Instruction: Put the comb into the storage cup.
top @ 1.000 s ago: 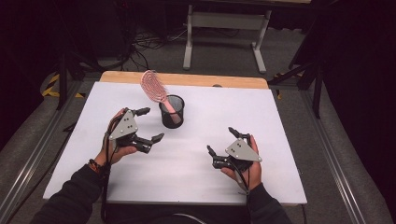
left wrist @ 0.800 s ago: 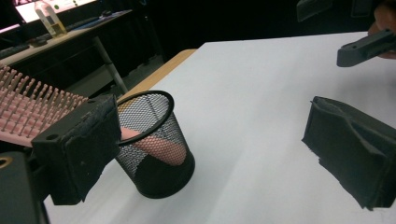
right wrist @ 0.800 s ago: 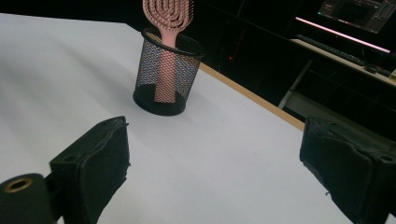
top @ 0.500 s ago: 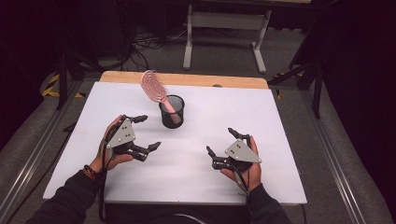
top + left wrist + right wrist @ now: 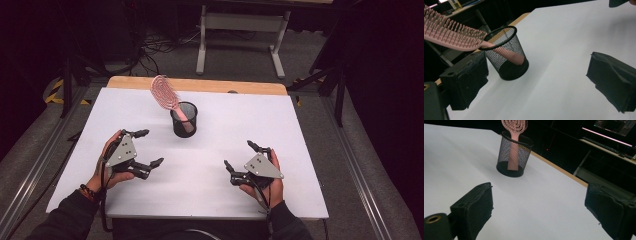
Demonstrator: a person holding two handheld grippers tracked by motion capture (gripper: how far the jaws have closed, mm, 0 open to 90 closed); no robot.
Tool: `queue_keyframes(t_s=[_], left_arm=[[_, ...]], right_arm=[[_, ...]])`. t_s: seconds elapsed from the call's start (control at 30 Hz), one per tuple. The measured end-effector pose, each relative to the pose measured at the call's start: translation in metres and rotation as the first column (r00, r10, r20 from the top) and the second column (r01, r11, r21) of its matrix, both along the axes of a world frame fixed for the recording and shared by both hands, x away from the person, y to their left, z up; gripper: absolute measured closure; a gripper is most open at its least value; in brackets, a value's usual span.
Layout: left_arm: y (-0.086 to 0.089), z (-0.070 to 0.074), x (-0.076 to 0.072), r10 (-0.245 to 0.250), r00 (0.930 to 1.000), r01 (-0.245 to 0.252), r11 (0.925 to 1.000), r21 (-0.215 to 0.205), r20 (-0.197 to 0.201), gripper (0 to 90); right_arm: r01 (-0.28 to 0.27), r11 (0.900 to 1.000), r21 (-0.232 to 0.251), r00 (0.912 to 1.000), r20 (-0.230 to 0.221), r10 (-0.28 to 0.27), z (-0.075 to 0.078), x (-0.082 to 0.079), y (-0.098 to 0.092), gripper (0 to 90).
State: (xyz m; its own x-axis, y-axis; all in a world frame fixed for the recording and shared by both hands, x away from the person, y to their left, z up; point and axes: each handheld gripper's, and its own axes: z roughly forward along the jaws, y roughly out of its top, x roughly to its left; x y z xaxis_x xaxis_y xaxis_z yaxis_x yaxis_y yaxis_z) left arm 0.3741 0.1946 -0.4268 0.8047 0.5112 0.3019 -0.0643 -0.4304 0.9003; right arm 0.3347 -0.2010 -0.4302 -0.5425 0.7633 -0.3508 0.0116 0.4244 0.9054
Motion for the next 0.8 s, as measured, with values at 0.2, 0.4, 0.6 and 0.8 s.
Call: queue_keyframes(t_s=[0.2,0.4,0.6,0.8], left_arm=[[0.010,-0.007,-0.005,0.030,0.9995,-0.030,0.9995,0.009,-0.004,4.2],[0.022,-0.014,-0.009,0.067,0.9976,-0.067,0.9977,0.010,-0.013,4.2],[0.036,-0.022,-0.013,0.096,0.9944,-0.096,0.9953,0.005,-0.043,4.2],[0.046,-0.028,-0.018,0.121,0.9912,-0.121,0.9926,0.002,-0.053,4.0]], right_arm=[[0.005,1.000,0.000,1.0000,0.000,-0.005,0.000,-0.003,-0.005,8.7],[0.009,1.000,-0.003,1.0000,-0.004,-0.009,-0.001,-0.005,-0.008,8.7],[0.017,1.000,-0.003,0.9998,-0.007,-0.017,-0.003,-0.008,-0.013,8.6],[0.020,1.000,-0.006,0.9997,-0.014,-0.020,-0.005,-0.010,-0.017,7.9]])
